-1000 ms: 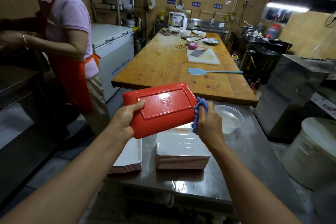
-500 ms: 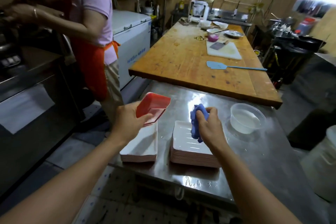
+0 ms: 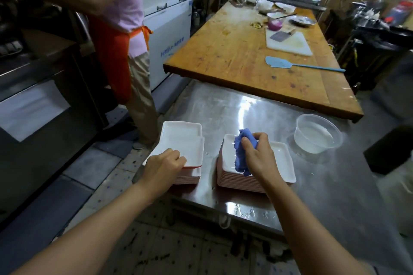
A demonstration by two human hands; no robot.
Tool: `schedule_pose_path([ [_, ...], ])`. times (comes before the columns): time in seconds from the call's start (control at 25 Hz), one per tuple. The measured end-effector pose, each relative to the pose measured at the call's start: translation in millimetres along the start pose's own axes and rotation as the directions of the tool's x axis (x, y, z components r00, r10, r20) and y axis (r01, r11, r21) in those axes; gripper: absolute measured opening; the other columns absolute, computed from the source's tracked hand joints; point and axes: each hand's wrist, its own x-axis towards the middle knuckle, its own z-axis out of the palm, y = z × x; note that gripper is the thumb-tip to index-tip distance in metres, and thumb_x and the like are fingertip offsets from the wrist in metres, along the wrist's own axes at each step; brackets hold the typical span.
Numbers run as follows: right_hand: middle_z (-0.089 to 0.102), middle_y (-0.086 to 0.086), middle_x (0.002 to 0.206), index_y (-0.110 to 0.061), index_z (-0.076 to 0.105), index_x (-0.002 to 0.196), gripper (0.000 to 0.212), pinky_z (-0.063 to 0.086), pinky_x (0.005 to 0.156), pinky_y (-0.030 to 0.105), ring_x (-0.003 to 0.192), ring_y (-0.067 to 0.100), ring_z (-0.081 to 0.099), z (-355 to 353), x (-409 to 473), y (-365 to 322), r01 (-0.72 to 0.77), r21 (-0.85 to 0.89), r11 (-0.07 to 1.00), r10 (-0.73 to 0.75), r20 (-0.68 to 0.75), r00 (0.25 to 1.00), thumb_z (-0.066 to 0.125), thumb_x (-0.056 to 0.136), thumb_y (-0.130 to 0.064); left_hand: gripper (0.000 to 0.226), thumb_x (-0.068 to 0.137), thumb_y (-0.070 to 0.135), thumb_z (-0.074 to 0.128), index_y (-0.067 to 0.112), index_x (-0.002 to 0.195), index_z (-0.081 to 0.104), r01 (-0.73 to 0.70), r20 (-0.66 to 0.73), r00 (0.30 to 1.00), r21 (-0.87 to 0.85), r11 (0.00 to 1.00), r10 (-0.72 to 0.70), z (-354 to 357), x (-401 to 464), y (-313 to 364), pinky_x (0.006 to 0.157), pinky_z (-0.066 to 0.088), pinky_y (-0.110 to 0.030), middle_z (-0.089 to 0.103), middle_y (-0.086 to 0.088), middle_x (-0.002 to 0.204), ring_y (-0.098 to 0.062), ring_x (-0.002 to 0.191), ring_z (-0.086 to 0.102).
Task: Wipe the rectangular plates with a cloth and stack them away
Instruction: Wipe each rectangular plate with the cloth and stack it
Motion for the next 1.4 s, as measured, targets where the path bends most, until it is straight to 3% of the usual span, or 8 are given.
schedule_pose_path([
  [0.32, 0.062, 0.013, 0.083, -0.018, 0.04, 0.107, 0.017, 0.043, 0.036, 0.026, 0.054, 0.027, 0.06, 0.8, 1.9, 19.4, -0.046, 0.016, 0.999, 0.046, -0.026, 0.999, 0.043, 0.095, -0.029, 0.037, 0.029, 0.0, 0.086, 0.013, 0.047, 0.057, -0.072, 0.125, 0.99, 0.058, 0.996, 0.064, 37.0, -9.5, 17.6, 0.029, 0.028, -0.014, 0.051, -0.001, 0.049, -0.017, 0.041, 0.05],
  [0.56, 0.062, 0.01, 0.083, -0.019, 0.041, 0.109, 0.016, 0.045, 0.038, 0.027, 0.057, 0.028, 0.062, 0.3, 8.8, 27.3, -0.055, 0.034, 0.998, 0.057, -0.035, 0.998, 0.042, 0.094, -0.027, 0.046, 0.037, 0.034, 0.094, 0.009, 0.066, 0.067, 0.01, 0.231, 0.973, 0.038, 0.999, -0.019, 55.8, -2.6, 10.6, 0.036, 0.039, -0.018, 0.06, -0.004, 0.066, -0.019, 0.058, 0.058],
  [0.72, 0.056, -0.002, 0.087, -0.024, 0.043, 0.107, 0.013, 0.046, 0.038, 0.026, 0.067, 0.024, 0.062, -2.2, 12.9, 34.6, -0.046, 0.011, 0.999, 0.046, -0.057, 0.997, 0.045, 0.094, -0.027, 0.053, 0.081, 0.054, 0.061, 0.013, 0.113, 0.053, 0.118, 0.351, 0.923, 0.134, 0.984, -0.159, 68.9, 5.8, -0.1, 0.062, 0.04, -0.029, 0.052, -0.003, 0.111, -0.02, 0.101, 0.049],
  [0.88, 0.061, 0.0, 0.092, -0.027, 0.047, 0.097, 0.007, 0.054, 0.06, 0.04, 0.079, 0.026, 0.063, -4.3, 20.1, 43.7, -0.015, 0.001, 1.0, 0.015, -0.062, 0.998, 0.05, 0.092, -0.026, 0.069, 0.075, 0.074, 0.048, 0.016, 0.111, 0.05, 0.151, 0.395, 0.899, 0.129, 0.98, -0.191, 76.8, 13.1, -2.1, 0.063, 0.039, -0.03, 0.049, 0.0, 0.112, -0.018, 0.102, 0.047],
  [1.0, 0.062, -0.006, 0.092, -0.032, 0.05, 0.09, 0.009, 0.051, 0.065, 0.03, 0.081, 0.011, 0.061, -7.4, 26.7, 49.8, 0.012, -0.03, 0.999, -0.014, -0.089, 0.996, 0.055, 0.089, -0.024, 0.071, 0.077, 0.078, 0.035, 0.017, 0.106, 0.057, 0.224, 0.399, 0.881, 0.121, 0.967, -0.253, 76.7, 27.9, 2.9, 0.061, 0.034, -0.03, 0.049, 0.0, 0.108, -0.018, 0.101, 0.046],
  [1.12, 0.059, -0.005, 0.096, -0.024, 0.053, 0.094, 0.009, 0.039, 0.063, 0.014, 0.082, 0.005, 0.056, -12.6, 38.3, 53.6, 0.057, -0.135, 0.989, -0.078, -0.155, 0.985, 0.058, 0.088, -0.021, 0.061, 0.084, 0.068, 0.039, 0.02, 0.116, 0.058, 0.348, 0.32, 0.896, -0.072, 0.935, -0.309, 71.4, 52.7, 12.5, 0.067, 0.039, -0.032, 0.052, 0.001, 0.112, -0.019, 0.105, 0.05],
  [1.24, 0.054, 0.003, 0.103, -0.019, 0.054, 0.098, 0.013, 0.037, 0.066, 0.021, 0.087, 0.016, 0.052, -21.0, 51.9, 61.2, 0.05, -0.26, 0.964, -0.105, -0.201, 0.974, 0.058, 0.086, -0.018, 0.059, 0.085, 0.062, 0.047, 0.022, 0.128, 0.052, 0.433, 0.33, 0.885, -0.322, 0.842, -0.328, 69.4, 79.1, 32.9, 0.08, 0.045, -0.035, 0.055, 0.0, 0.122, -0.021, 0.11, 0.054],
  [1.4, 0.05, 0.013, 0.118, -0.011, 0.056, 0.113, 0.028, 0.038, 0.089, 0.035, 0.106, 0.03, 0.05, -34.6, 59.5, 78.7, -0.032, -0.466, 0.884, -0.068, -0.196, 0.978, 0.059, 0.086, -0.017, 0.059, 0.084, 0.052, 0.054, 0.023, 0.134, 0.044, 0.57, 0.481, 0.799, -0.419, 0.706, -0.36, 72.1, 99.2, 56.4, 0.089, 0.046, -0.038, 0.056, 0.0, 0.126, -0.024, 0.114, 0.053],
])
